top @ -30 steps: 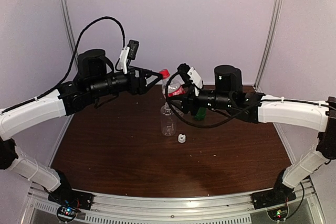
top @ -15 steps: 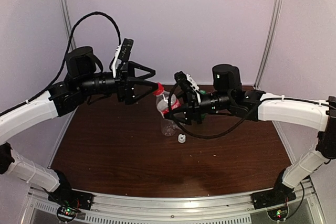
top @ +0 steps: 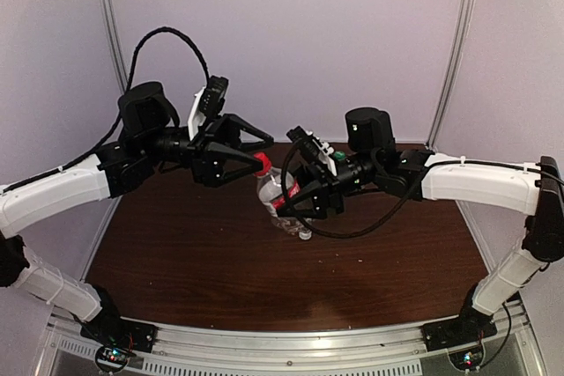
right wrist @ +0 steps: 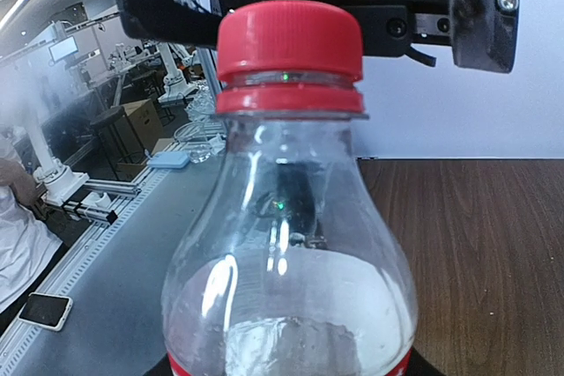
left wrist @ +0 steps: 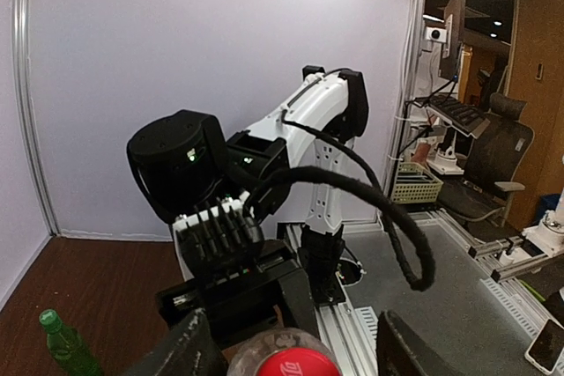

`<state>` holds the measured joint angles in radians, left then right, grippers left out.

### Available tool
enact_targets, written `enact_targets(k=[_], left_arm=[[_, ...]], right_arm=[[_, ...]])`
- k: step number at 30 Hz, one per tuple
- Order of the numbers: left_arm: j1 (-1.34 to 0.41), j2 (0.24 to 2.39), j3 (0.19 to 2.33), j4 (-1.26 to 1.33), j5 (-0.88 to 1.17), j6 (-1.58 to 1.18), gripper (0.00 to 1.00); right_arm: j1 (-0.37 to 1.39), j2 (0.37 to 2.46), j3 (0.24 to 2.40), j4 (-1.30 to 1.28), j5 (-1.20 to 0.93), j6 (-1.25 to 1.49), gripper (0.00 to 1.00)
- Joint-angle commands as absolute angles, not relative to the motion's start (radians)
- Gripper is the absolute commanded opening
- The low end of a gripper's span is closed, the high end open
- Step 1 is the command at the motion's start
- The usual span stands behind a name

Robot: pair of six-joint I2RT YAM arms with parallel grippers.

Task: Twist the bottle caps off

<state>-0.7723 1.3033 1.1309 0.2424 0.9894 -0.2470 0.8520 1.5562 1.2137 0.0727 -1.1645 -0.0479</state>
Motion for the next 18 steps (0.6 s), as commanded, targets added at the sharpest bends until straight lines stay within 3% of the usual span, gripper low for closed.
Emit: enact_targets(k=[1,18], left_arm=[[-0.767,1.327,1.119,0.331,1.06,-0.28,0.64],[-0.767,1.334,1.101,0.379,1.09,-0.314,0.26]], right_arm=[[0.847,1.57,1.255,0.116,-1.234,-0.018,0.48],[0.839,1.568,1.254,0.132,-1.214,-0.005,0.47]])
